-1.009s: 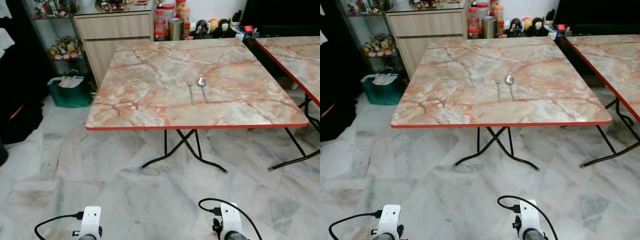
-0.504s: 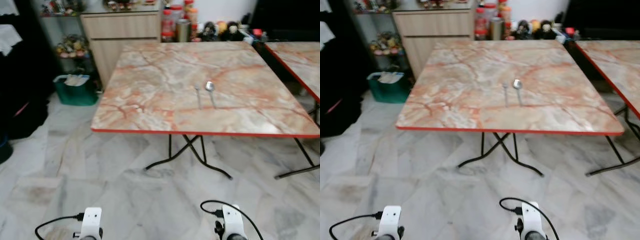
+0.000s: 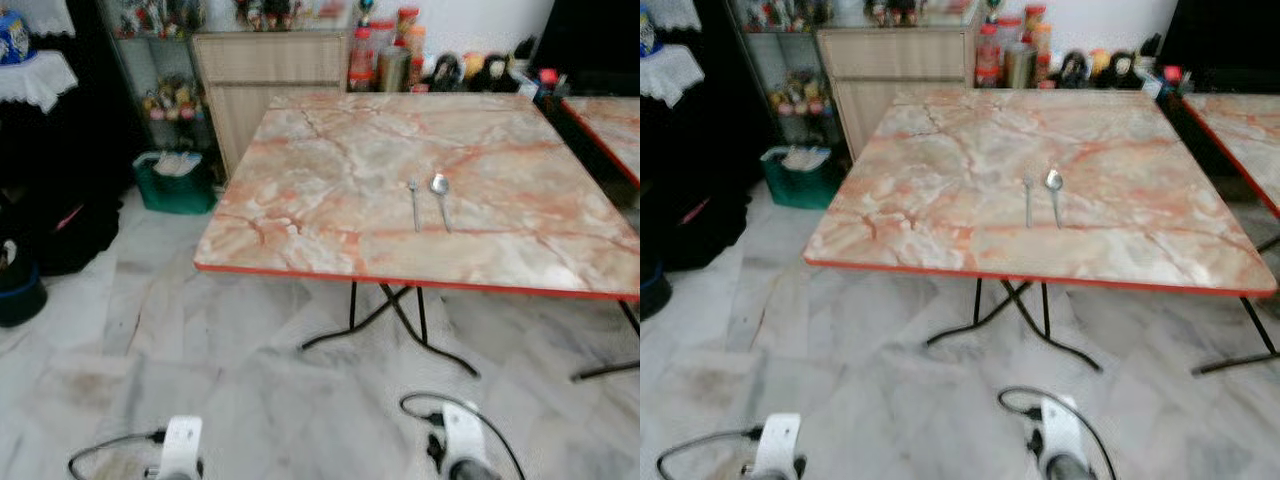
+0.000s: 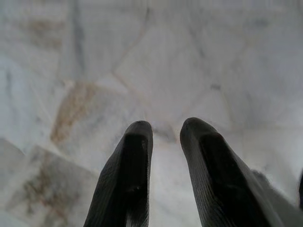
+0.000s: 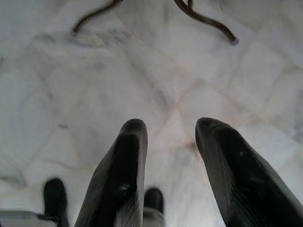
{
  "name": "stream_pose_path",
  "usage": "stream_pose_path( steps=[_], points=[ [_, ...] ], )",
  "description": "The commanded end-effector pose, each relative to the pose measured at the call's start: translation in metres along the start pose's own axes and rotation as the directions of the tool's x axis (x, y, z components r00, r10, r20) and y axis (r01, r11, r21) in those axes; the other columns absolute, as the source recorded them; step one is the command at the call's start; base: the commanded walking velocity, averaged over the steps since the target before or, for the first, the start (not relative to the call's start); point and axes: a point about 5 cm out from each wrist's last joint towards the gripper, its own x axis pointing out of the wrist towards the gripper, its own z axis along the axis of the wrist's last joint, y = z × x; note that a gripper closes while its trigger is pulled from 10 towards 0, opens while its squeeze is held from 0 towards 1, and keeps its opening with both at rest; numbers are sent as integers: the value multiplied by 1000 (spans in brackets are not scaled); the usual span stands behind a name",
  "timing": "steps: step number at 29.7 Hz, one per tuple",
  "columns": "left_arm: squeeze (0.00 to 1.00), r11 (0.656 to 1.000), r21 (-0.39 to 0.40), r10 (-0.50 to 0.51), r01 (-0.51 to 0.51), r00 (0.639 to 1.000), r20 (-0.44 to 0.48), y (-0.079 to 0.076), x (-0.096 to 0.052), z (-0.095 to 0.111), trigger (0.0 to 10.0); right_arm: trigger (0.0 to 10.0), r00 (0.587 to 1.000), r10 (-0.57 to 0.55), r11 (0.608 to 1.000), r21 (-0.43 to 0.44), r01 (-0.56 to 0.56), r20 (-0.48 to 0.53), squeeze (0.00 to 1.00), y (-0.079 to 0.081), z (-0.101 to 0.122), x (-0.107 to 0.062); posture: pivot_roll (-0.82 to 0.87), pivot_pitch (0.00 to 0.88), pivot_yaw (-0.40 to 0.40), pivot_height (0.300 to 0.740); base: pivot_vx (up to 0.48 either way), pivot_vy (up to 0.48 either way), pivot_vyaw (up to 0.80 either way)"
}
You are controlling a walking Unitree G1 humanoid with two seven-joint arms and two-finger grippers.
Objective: Setting the table
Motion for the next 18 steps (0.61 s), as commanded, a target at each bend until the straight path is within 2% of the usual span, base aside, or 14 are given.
stream_pose_path(
  steps=[1, 18],
  points=[
    [0, 1000, -5, 8, -8, 1000, -22, 3, -1, -5, 10000, 10000, 1000, -7, 1000, 5, 7, 10, 0, -1, 4, 1, 32, 0, 33, 740, 322, 0, 0],
    [0, 1000, 6, -2, 2, 1000, -21, 3, -1, -6, 10000, 10000, 1000, -21, 1000, 18, 21, 12, 0, -2, -1, -1, 28, 0, 42, 740, 322, 0, 0]
  ],
)
